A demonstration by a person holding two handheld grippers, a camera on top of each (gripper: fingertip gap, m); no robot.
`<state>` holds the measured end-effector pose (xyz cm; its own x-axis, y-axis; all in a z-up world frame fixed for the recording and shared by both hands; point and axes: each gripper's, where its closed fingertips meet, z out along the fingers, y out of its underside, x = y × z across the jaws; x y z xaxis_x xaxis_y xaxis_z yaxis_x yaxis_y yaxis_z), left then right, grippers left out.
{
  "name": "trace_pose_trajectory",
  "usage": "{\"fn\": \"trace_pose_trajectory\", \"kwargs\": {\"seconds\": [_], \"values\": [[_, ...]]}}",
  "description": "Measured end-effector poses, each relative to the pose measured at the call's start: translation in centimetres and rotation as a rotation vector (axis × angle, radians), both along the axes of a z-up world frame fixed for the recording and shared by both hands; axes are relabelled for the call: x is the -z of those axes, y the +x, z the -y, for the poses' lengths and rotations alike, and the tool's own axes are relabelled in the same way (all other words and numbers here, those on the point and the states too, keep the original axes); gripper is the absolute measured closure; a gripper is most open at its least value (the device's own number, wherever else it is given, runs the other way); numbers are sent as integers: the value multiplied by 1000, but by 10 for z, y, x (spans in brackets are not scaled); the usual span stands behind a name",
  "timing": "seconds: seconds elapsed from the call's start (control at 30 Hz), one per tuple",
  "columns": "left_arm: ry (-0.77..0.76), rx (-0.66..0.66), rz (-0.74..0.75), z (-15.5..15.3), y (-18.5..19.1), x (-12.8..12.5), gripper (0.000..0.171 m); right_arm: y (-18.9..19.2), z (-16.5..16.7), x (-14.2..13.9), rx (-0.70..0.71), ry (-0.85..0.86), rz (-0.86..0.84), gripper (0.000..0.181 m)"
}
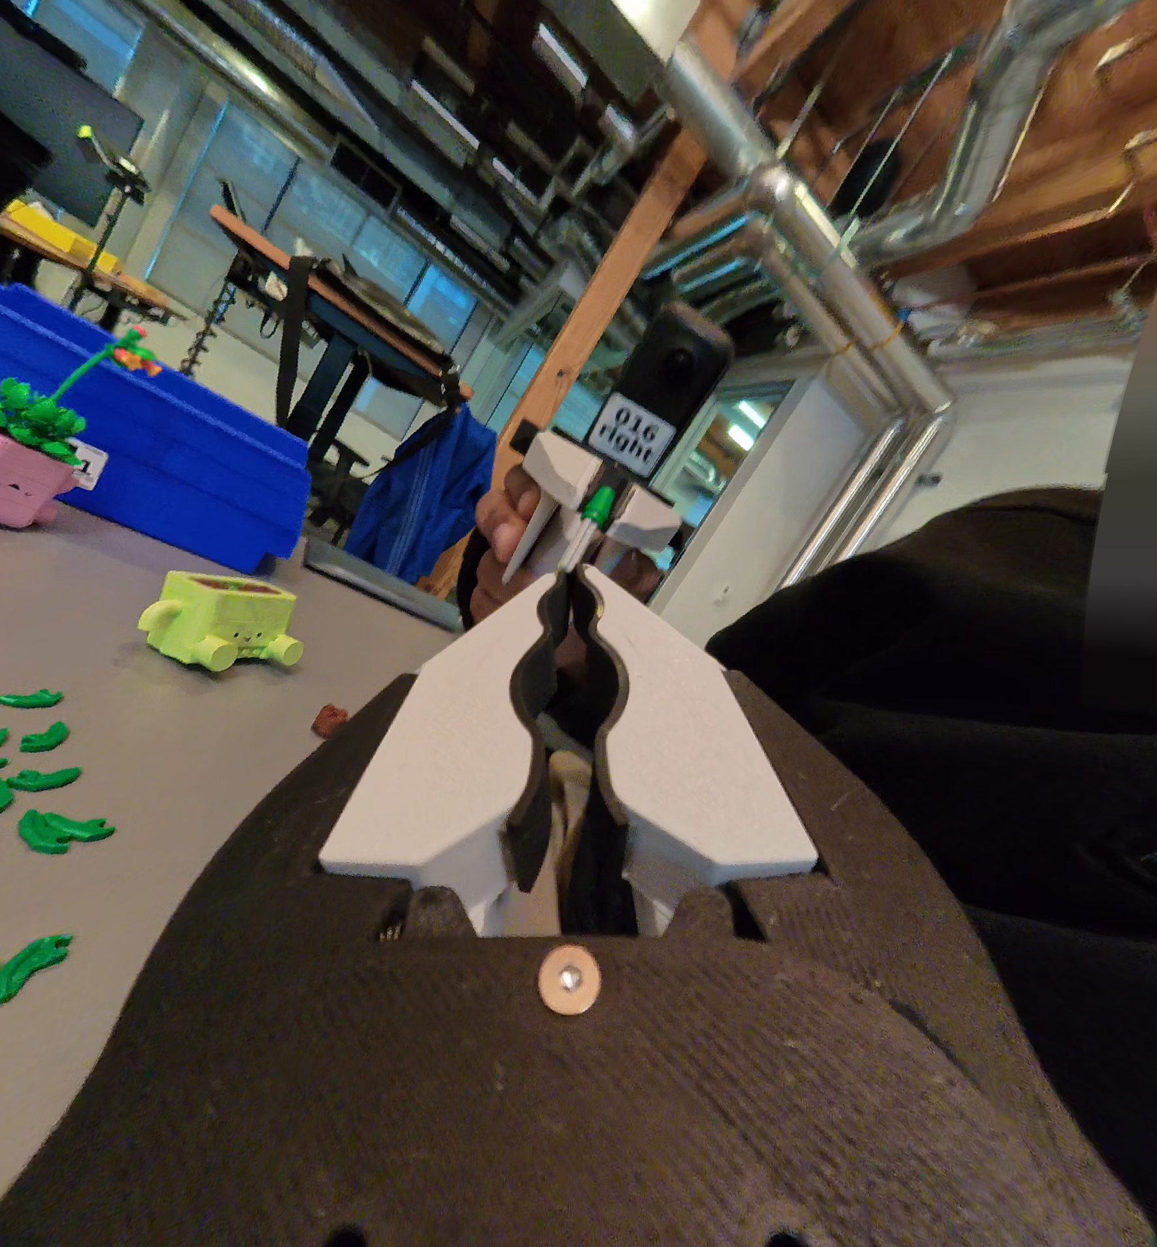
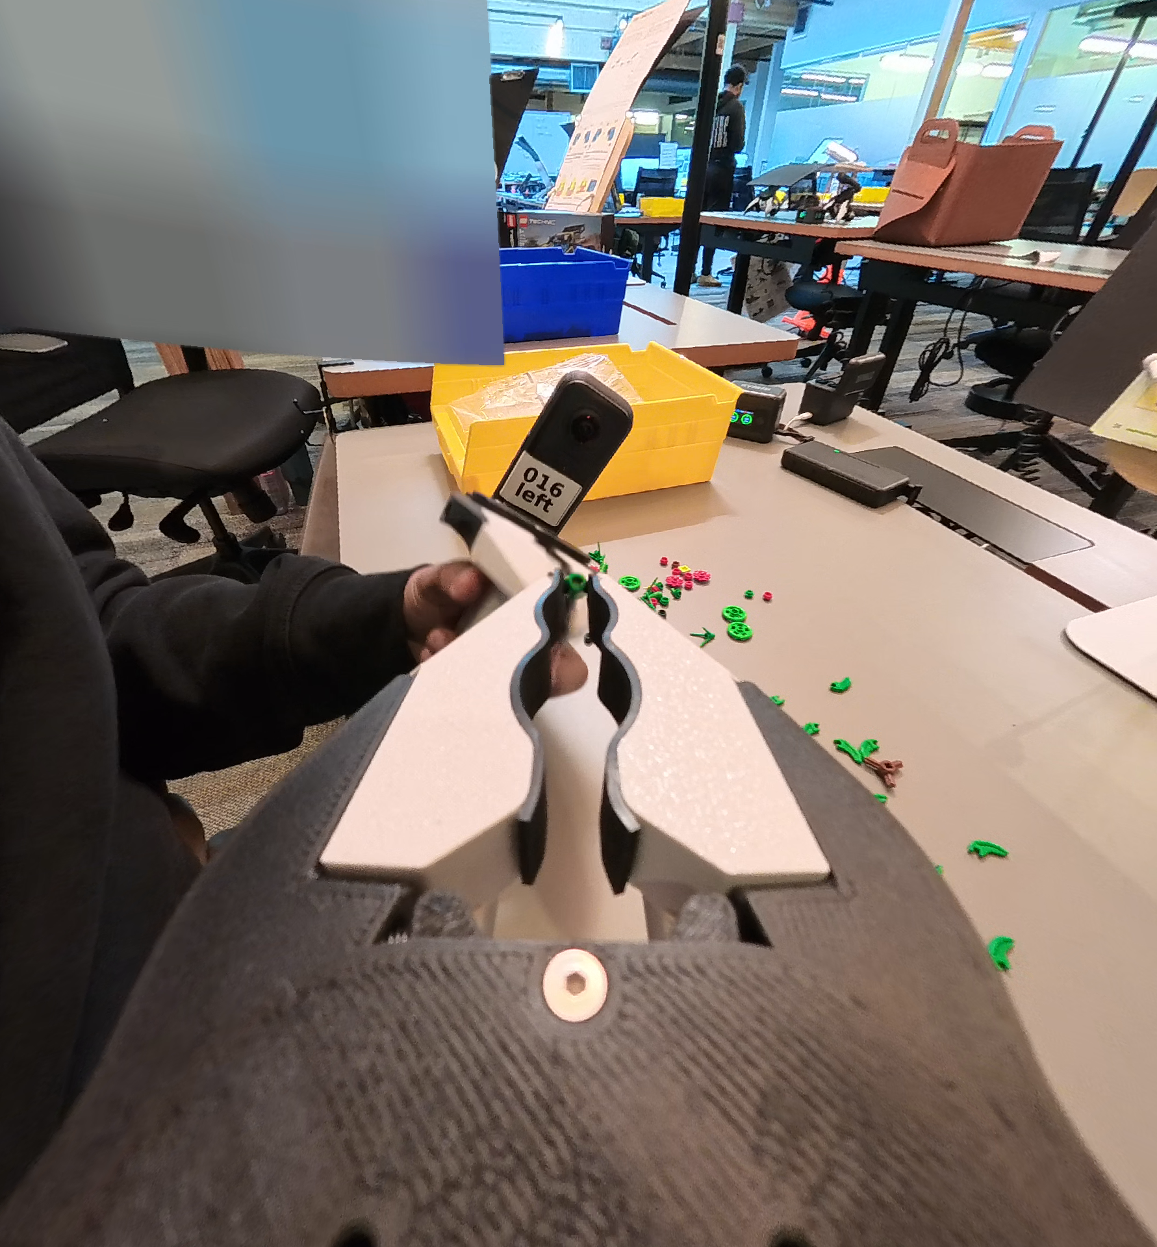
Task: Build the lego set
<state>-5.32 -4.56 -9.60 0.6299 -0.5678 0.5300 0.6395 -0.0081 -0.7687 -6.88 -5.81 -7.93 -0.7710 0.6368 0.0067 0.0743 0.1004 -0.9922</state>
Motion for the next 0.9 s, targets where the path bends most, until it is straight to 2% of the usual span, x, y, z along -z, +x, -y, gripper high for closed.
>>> {"fn": "trace_pose_trajectory", "kwargs": {"seconds": [0.2, 0.5, 0.77, 0.9], "values": [[5, 20, -21, -8, 12, -2, 171, 1, 3, -4, -13, -6, 8, 177], [43, -35, 23, 3, -4, -7, 170, -2, -3, -2, -12, -83, 63, 177], [51, -12, 37, 3, -1, -7, 162, -3, -6, -1, -19, -120, 97, 177], [44, -17, 35, 3, -2, -6, 171, -2, -4, -2, -39, -142, 108, 177]]}}
